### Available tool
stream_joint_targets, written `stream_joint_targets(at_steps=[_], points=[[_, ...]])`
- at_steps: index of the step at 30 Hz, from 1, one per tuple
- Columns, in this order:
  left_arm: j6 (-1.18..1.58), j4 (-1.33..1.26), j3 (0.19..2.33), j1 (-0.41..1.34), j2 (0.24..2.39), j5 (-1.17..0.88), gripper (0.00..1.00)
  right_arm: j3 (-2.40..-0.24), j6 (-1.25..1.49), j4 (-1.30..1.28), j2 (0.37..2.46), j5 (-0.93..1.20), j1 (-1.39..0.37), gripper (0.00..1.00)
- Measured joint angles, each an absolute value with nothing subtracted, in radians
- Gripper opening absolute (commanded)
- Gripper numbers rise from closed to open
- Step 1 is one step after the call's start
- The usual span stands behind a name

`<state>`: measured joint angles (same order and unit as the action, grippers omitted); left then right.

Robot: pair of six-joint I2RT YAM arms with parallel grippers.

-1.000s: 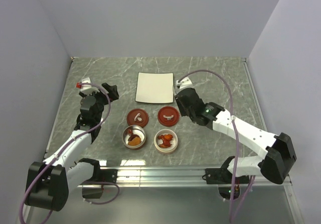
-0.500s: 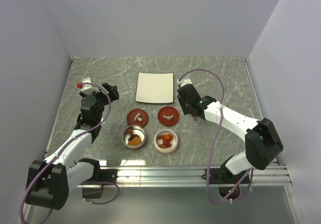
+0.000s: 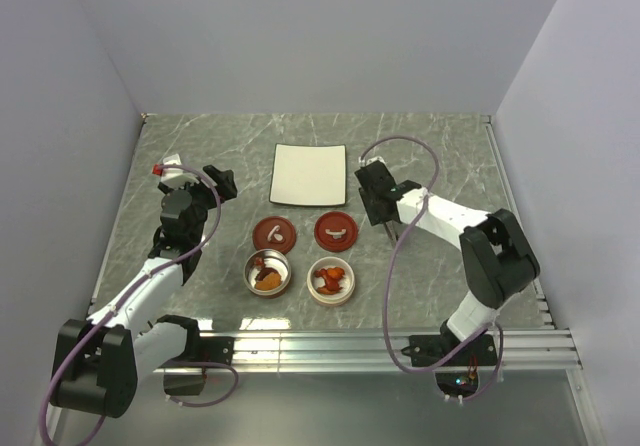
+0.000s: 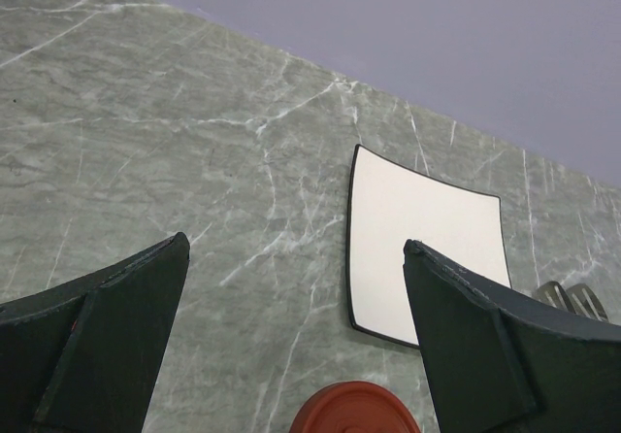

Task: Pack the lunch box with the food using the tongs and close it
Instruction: Put down the clamp

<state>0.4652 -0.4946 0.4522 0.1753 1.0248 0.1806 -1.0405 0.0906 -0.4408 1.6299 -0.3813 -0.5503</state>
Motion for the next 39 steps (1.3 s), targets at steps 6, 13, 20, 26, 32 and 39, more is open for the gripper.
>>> stream_joint_targets(at_steps=[6,13,20,26,32,39], points=[[0.465,-0.498,0.452,0.175,1.032,0.181,0.99,-1.119,0.081,-0.440,1.722,-0.358,-0.495,0.52],[0.465,-0.504,0.452,0.175,1.058,0.181,1.00,-1.262,0.072,-0.446,1.828,-0.329,-0.431,0.52],[0.465,-0.505,0.452,0.175,1.060,0.183,0.99,-1.422,0.069,-0.481,1.973,-0.327,-0.411,0.53],[0.465,-0.506,0.452,0.175,1.061,0.190,0.99,-1.550,0.069,-0.534,2.082,-0.329,-0.401,0.53],[0.465,-0.508,0.452,0.175,1.065,0.196,0.99,-1.603,0.069,-0.547,2.119,-0.328,-0.381,0.54],[0.465,-0.510,0.452,0.175,1.076,0.200,0.99,-1.612,0.069,-0.543,2.144,-0.318,-0.364,0.58]])
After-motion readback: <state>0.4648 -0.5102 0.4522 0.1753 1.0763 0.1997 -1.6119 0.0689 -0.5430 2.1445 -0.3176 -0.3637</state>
